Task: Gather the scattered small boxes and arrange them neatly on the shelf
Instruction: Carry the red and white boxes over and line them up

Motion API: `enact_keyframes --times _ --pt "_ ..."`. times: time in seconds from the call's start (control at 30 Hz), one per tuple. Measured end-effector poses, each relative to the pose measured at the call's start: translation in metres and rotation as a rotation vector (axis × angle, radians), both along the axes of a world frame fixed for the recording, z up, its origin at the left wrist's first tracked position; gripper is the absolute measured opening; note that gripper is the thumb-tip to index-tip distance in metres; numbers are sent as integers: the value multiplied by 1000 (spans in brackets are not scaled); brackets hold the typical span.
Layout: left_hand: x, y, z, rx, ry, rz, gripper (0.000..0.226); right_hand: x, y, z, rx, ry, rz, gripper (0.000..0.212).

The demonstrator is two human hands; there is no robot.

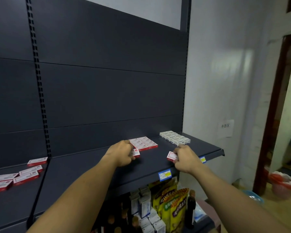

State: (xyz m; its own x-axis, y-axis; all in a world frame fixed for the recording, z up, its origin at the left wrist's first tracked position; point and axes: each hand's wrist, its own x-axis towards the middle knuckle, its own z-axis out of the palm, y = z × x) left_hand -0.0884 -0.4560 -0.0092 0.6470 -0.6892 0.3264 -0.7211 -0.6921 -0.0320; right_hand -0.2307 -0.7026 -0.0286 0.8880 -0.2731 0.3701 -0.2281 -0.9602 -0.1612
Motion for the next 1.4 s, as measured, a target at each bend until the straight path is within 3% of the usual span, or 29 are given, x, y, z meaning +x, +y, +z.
enact_keyframes --times 0.8,0.97,1.13,1.4 --pt "130 -86 -4 -11 41 38 36 156 -82 1 -11 -6 122 36" --pt "141 -92 -12 -1 36 71 34 179 -88 -5 6 -5 179 33" --pt "138 -99 -17 -19 35 93 42 195 -97 -10 27 -6 248 38" --pt "111 -112 -44 -97 29 142 36 206 -110 -34 42 -40 417 47"
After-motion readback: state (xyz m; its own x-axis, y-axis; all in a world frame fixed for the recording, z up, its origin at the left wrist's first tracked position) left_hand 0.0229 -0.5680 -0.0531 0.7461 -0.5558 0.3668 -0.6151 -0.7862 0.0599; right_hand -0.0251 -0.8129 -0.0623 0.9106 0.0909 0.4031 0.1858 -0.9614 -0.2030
